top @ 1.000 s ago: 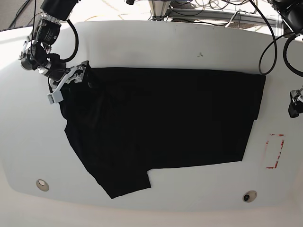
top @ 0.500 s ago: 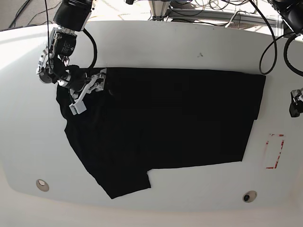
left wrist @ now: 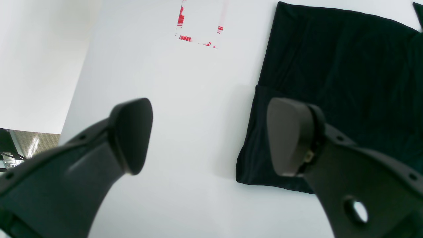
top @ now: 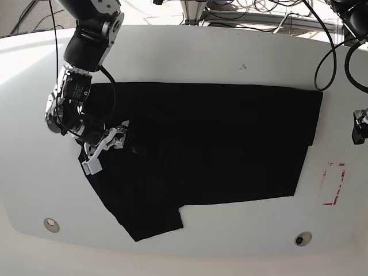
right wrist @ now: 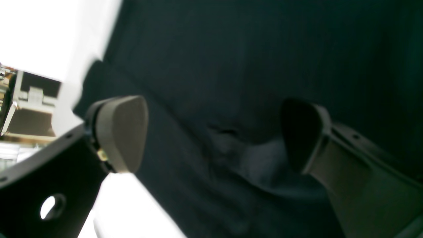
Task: Layout the t-shirt on the table in an organized manner, then fold the t-shirt properly
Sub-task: 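Press the right gripper onto the shirt edge and smooth it, then raise the right gripper back to the shirt corner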
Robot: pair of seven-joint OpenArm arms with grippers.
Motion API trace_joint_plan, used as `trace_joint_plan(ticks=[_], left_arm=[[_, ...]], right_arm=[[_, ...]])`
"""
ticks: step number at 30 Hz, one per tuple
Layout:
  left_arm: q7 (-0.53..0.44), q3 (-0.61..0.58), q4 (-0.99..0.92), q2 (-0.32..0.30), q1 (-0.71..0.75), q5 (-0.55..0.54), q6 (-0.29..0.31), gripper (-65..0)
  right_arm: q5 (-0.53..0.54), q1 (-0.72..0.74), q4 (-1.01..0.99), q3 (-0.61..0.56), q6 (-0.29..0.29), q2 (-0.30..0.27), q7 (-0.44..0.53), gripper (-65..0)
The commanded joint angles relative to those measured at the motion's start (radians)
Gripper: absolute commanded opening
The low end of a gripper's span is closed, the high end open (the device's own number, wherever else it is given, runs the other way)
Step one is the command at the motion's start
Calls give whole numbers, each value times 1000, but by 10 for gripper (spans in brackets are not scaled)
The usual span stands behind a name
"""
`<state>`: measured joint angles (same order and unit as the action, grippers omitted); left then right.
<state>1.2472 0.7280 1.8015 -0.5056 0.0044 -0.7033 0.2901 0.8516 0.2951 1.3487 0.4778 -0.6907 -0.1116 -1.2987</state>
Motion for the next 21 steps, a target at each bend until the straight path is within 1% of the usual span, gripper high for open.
trace_joint_plan(ticks=[1, 5, 10, 15, 19, 21], left_arm=[[-19, 5, 24, -23, -13, -9, 2, -137], [-19, 3, 24, -23, -17, -9, 2, -137], [-19, 2, 28, -23, -17, -9, 2, -137], [-19, 0, 45, -23, -11, -9, 2, -137], [-19, 3, 45, -21, -11, -9, 2, -137], [-19, 3, 44, -20, -5, -9, 2, -137]], right_arm=[[24, 46, 18, 8, -7, -32, -14, -52], [24, 45, 21, 48, -7, -49, -28, -55], [24, -18, 30, 94, -7, -109, -28, -57], [19, -127, 140, 104, -7, -190, -25, -59], [14, -198, 251, 104, -7, -236, -22, -59], [-5, -253, 318, 104, -7, -260, -19, -59]])
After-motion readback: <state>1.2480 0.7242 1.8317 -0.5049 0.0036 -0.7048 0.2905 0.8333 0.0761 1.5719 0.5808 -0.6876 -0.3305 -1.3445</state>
